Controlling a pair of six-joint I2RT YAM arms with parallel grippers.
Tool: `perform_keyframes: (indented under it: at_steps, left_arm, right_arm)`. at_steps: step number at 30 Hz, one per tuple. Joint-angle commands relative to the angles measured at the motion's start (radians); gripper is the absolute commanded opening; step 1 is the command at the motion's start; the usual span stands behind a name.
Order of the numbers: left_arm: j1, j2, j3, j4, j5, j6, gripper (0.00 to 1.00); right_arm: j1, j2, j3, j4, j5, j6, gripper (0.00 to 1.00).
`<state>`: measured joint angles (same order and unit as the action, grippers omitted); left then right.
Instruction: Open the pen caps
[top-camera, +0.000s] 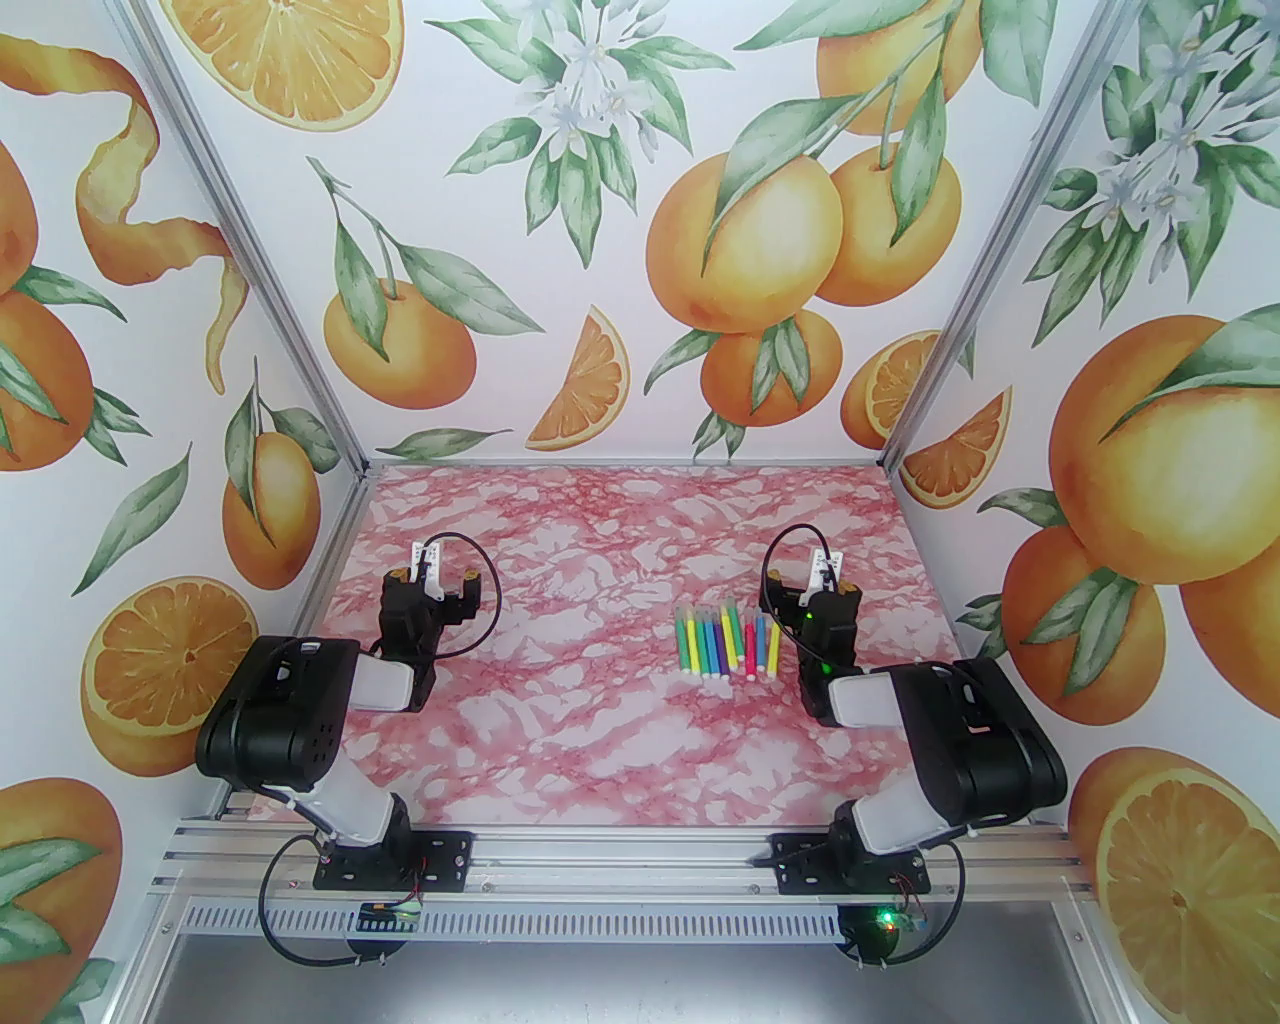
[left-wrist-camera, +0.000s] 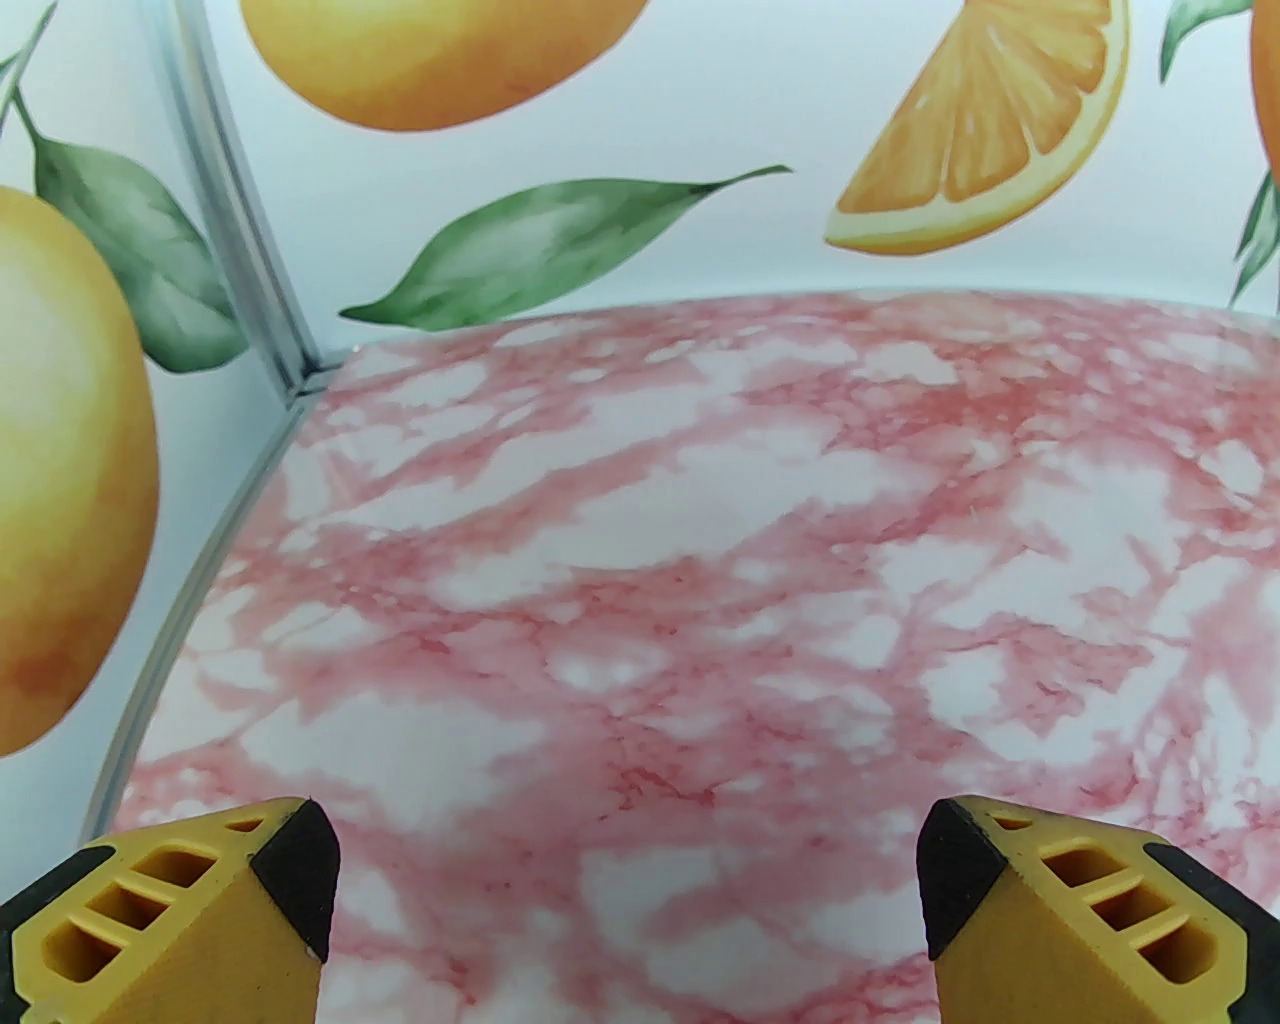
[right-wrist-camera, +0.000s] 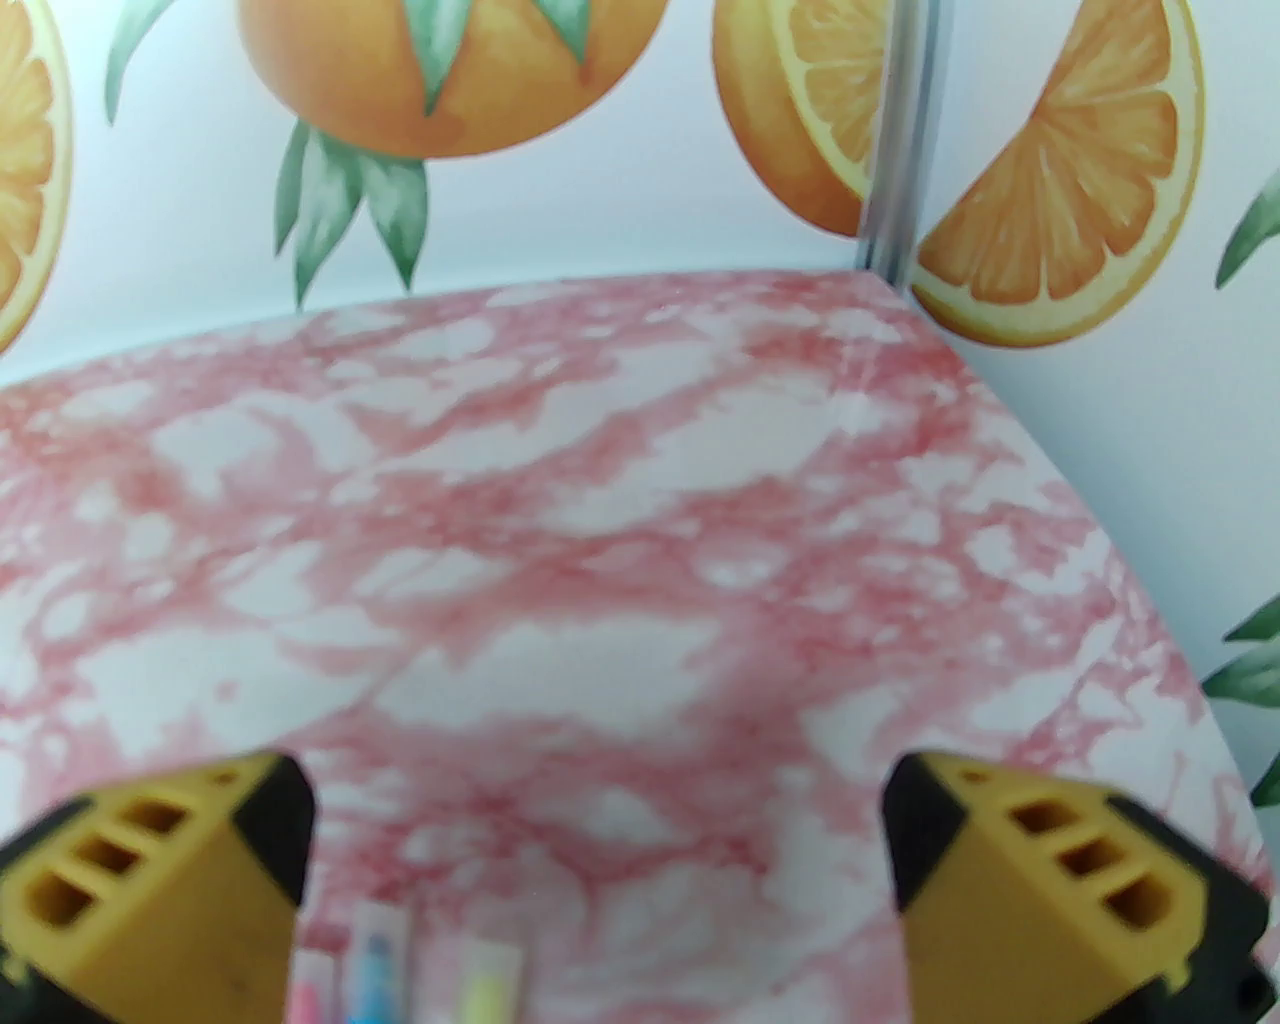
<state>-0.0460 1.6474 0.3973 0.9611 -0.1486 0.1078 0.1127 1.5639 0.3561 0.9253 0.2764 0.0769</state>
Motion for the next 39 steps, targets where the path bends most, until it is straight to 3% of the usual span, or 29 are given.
perform_keyframes:
  at_steps: [1, 34, 39]
  left_arm:
    - [0.006, -0.006, 0.017, 0.013, 0.014, 0.0, 1.0]
    - [0.005, -0.008, 0.013, 0.02, 0.014, 0.002, 1.0]
    - [-0.002, -0.091, 0.025, -0.072, -0.022, -0.004, 1.0]
  right_arm:
    - [-0.001, -0.007, 0.011, 0.029, -0.021, -0.008, 1.0]
    - [0.0, -0.009, 0.011, 0.032, -0.017, -0.012, 1.0]
    - [0.011, -0.105, 0.029, -0.089, 0.059, 0.002, 1.0]
